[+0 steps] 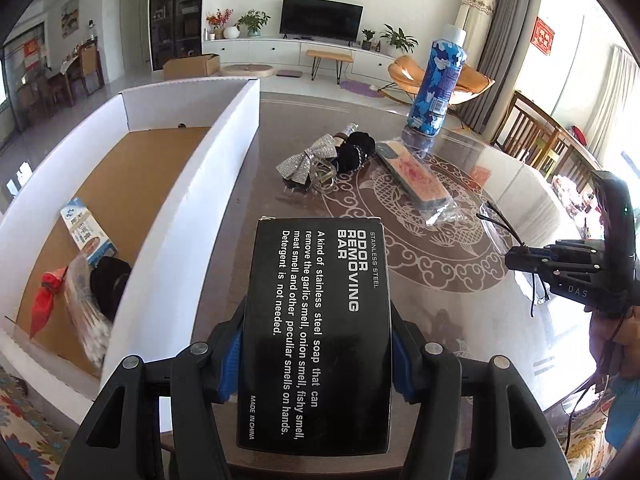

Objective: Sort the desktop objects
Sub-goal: 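Carry the box with left tool while right tool carries the glasses to the bin, then open left tool over the bin floor while right tool releases the glasses there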

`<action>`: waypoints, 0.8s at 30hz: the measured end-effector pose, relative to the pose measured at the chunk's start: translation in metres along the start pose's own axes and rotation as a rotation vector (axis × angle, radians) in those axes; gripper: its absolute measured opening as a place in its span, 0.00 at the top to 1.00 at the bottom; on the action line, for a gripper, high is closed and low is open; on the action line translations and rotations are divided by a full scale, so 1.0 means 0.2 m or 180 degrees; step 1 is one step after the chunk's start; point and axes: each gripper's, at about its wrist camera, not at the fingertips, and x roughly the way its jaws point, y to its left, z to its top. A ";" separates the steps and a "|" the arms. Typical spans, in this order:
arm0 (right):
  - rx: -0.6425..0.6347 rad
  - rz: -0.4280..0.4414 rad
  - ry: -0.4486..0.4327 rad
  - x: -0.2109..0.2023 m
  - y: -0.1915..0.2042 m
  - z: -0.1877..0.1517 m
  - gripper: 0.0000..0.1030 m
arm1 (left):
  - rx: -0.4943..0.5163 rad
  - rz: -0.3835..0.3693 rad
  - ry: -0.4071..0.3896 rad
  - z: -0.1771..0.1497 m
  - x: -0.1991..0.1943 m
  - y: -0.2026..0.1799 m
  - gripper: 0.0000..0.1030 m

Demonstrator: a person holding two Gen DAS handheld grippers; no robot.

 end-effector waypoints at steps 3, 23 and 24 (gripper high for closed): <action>-0.0130 0.0168 -0.0175 -0.03 0.18 0.19 0.88 | -0.0141 0.0116 -0.0095 0.10 -0.11 0.22 0.44; -0.1118 0.0641 -0.0342 0.61 1.61 0.97 0.54 | -0.0947 0.1185 0.0373 0.02 0.00 1.18 0.37; -0.1127 0.0623 -0.0284 0.65 1.62 0.96 0.37 | -0.0951 0.1184 0.0388 0.01 0.01 1.17 0.28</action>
